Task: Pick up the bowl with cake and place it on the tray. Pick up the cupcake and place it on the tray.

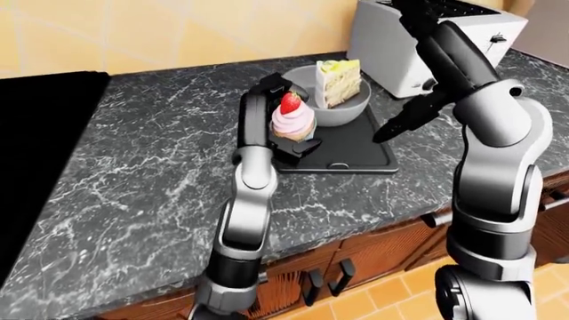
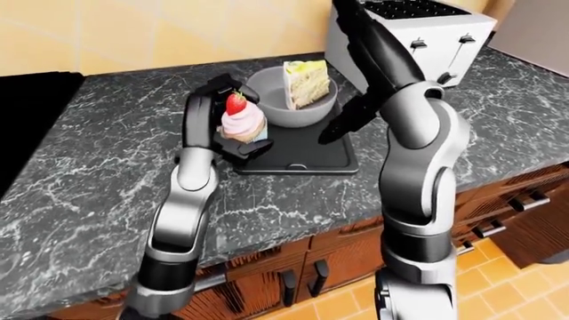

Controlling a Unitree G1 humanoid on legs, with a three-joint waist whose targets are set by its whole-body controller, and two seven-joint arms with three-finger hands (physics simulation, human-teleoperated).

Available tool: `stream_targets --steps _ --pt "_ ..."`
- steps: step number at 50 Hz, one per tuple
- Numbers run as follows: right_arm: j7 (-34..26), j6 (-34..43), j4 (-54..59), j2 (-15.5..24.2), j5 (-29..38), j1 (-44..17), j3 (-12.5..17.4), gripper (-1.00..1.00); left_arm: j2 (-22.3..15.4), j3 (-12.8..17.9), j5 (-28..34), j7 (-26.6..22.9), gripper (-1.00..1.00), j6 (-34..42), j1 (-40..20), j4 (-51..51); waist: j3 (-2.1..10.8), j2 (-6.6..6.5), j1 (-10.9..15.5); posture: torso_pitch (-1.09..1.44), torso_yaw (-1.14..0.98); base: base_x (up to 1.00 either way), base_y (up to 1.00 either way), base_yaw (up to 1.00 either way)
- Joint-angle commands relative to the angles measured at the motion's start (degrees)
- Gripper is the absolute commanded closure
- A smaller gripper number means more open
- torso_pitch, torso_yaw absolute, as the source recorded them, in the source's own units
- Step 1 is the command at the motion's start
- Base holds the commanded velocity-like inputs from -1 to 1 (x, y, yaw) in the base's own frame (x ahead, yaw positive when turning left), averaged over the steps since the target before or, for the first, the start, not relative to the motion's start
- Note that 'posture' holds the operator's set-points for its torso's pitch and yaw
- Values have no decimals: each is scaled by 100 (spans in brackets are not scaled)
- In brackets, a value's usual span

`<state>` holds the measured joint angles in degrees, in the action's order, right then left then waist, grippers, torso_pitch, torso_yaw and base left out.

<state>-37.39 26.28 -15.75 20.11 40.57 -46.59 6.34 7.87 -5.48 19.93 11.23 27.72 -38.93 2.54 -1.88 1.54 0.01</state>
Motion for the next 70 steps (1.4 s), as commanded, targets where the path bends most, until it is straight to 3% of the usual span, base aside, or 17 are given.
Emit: stream_targets --steps 1,7,16,49,50,51,52,64,68,70 --pt "90 -90 -163 59 29 -176 73 -100 4 -12 19 163 100 -373 -168 120 150 29 -8 0 0 0 0 0" --pt "129 -124 -113 61 6 -157 90 -100 56 -57 -36 299 100 -747 -57 -297 167 18 0 0 0 0 0 0" --pt "131 -139 -120 53 2 -114 79 -100 -20 79 -113 741 100 -1674 -327 -1689 190 -10 9 0 0 0 0 0" --pt "265 -271 -4 10 -52 -4 83 -100 -129 233 -188 1177 100 -2788 -852 -3853 274 -37 -17 0 0 0 0 0" --pt "258 -260 -11 11 -52 -11 84 -100 -132 236 -186 1186 95 -2799 -859 -3870 274 -40 -19 0 0 0 0 0" --pt "260 -262 -10 10 -55 -11 84 -100 -136 239 -191 1182 68 -2805 -861 -3876 274 -41 -20 0 0 0 0 0" --pt "268 -272 6 12 -57 -12 84 -100 -140 241 -191 1187 62 -2813 -866 -3884 274 -43 -19 0 0 0 0 0" --pt "272 -264 -16 15 -76 9 90 -100 -131 229 -183 1188 37 -2812 -837 -3891 282 -39 -19 0 0 0 0 0" --pt "260 -249 -24 17 -76 -6 87 -100 -129 229 -180 1190 2 -2836 -840 -3947 282 -39 -19 0 0 0 0 0" --pt "264 -254 -20 14 -75 -4 83 -100 -136 239 -187 1201 -5 -2894 -855 -4035 284 -39 -18 0 0 0 0 0"
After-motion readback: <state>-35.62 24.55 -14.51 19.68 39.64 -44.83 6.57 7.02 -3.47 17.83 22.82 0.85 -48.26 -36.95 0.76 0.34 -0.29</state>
